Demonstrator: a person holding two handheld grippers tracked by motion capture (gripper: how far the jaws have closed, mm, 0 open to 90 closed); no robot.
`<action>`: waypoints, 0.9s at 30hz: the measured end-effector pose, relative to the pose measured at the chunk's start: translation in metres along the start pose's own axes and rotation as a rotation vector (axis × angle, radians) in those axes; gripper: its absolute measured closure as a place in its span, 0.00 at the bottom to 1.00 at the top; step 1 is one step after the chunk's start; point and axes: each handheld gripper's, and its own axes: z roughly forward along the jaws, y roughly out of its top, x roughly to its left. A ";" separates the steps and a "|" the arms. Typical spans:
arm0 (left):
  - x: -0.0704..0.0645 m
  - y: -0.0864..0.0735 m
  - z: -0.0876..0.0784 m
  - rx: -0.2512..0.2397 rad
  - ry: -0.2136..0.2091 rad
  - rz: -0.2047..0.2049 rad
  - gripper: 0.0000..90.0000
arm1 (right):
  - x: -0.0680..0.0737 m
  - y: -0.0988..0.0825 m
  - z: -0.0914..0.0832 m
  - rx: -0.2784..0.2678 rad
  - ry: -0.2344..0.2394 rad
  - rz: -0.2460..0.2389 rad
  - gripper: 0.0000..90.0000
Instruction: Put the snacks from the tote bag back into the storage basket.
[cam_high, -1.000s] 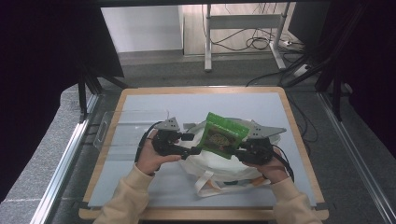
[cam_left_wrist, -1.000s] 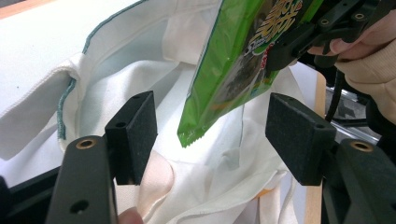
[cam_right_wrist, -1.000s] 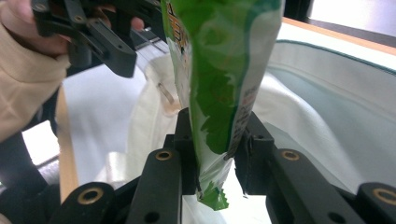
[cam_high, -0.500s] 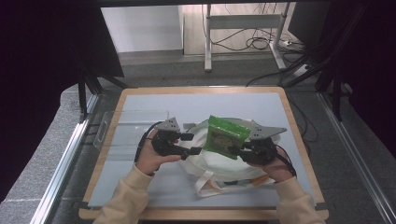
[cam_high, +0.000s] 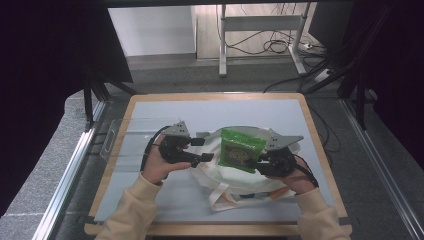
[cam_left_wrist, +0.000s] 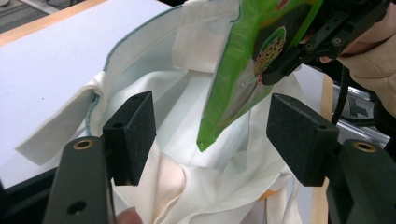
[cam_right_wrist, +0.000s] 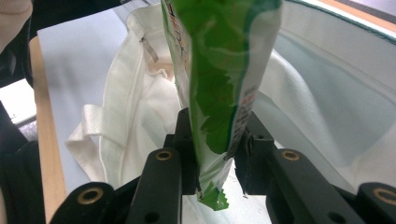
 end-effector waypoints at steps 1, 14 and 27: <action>-0.001 0.002 -0.001 0.000 0.002 0.003 0.36 | 0.000 0.001 0.001 0.006 0.001 -0.003 0.80; -0.004 0.039 -0.011 0.044 0.040 0.093 0.35 | 0.003 0.005 0.013 0.061 0.013 -0.048 0.80; 0.002 0.060 0.006 0.126 0.029 0.170 0.35 | 0.003 0.004 0.020 0.105 0.010 -0.066 0.80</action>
